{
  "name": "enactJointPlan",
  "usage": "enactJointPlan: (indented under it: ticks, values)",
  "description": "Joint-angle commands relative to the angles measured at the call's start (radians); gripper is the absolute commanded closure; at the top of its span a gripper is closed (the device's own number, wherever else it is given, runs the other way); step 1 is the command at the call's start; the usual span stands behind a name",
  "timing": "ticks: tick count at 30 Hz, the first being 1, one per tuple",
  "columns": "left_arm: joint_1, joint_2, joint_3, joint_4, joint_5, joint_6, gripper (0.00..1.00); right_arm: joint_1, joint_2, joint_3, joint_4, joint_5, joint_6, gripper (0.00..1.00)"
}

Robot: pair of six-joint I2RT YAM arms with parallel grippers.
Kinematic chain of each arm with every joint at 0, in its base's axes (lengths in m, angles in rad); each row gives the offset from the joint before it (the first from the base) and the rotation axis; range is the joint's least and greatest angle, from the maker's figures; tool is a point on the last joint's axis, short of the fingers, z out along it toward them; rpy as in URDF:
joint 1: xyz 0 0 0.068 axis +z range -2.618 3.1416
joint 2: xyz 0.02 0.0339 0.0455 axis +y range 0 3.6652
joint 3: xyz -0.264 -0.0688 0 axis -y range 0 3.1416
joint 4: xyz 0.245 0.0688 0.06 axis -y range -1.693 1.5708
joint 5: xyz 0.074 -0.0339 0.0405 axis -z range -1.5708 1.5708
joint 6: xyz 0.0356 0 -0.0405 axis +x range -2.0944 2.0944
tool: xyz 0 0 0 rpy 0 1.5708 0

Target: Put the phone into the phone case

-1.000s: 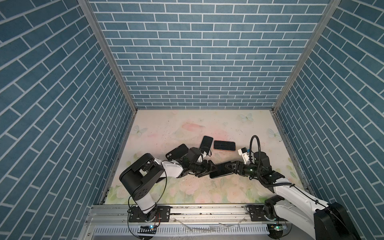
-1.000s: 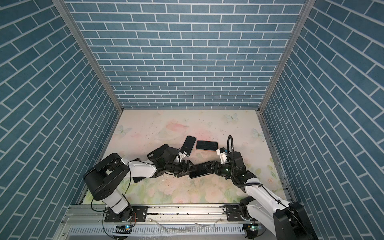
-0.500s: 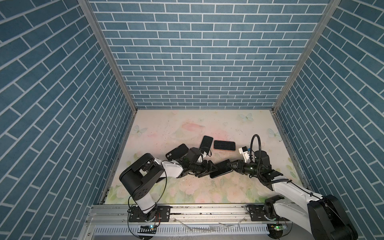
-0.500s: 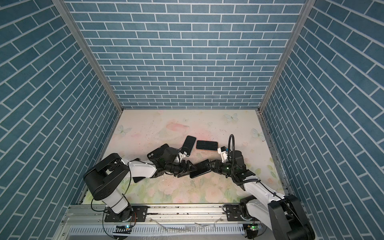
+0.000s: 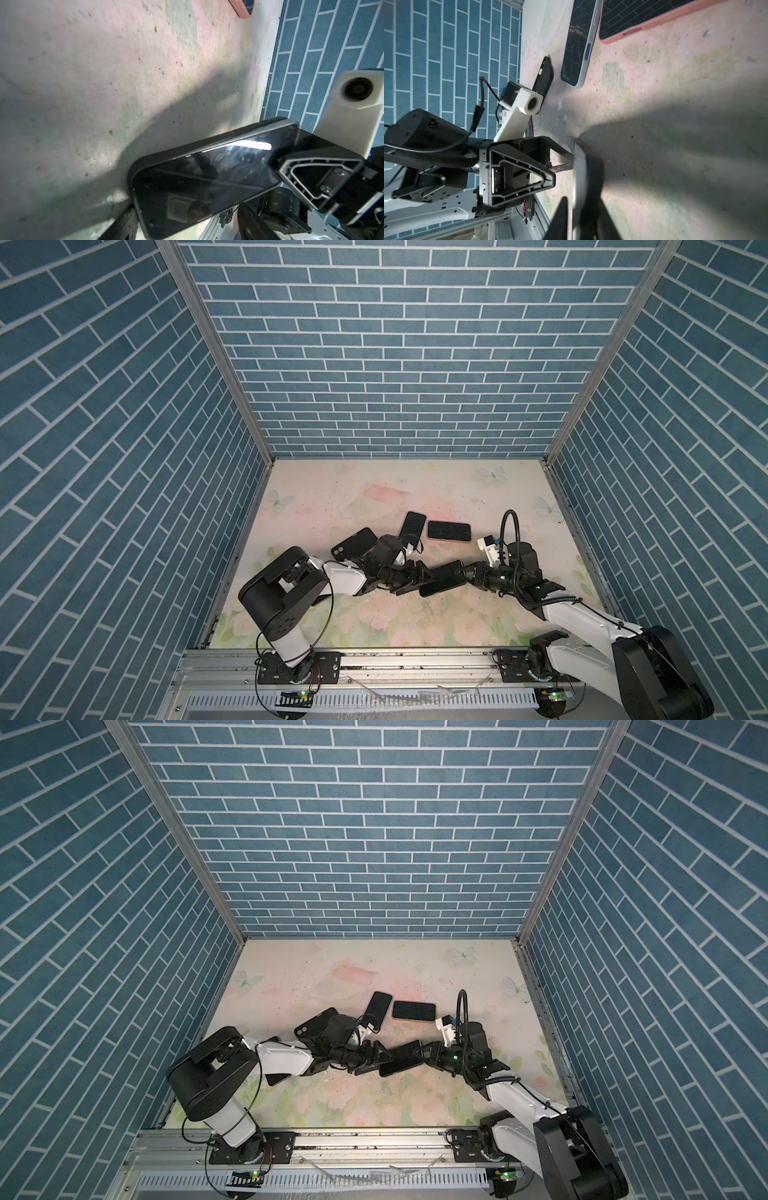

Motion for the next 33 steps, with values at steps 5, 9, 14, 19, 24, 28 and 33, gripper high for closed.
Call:
enactJointPlan:
  ticks: [5, 9, 14, 19, 24, 28, 33]
  values:
    - [-0.002, 0.020, -0.008, -0.070, -0.033, 0.022, 0.24, 0.004, 0.047, 0.096, -0.043, 0.045, -0.065, 0.48]
    - [-0.002, 0.023, -0.018, -0.063, -0.031, 0.021, 0.24, 0.004, 0.129, 0.118, 0.029, 0.095, -0.051, 0.46]
    - [0.002, 0.022, -0.021, -0.062, -0.027, 0.021, 0.25, 0.002, 0.232, 0.115, 0.174, 0.114, 0.003, 0.70]
    - [0.010, 0.010, -0.028, -0.069, -0.033, 0.026, 0.25, 0.003, 0.282, 0.108, 0.225, 0.097, 0.015, 0.84]
    - [0.022, -0.006, -0.038, -0.067, -0.041, 0.029, 0.24, 0.002, 0.253, 0.110, 0.142, 0.120, -0.032, 1.00]
    - [0.044, -0.059, -0.050, -0.067, -0.059, 0.036, 0.19, 0.003, 0.155, 0.113, 0.061, 0.134, -0.048, 1.00]
    - [0.085, -0.169, -0.054, -0.092, -0.074, 0.081, 0.09, 0.001, 0.023, 0.117, 0.051, 0.108, 0.032, 1.00]
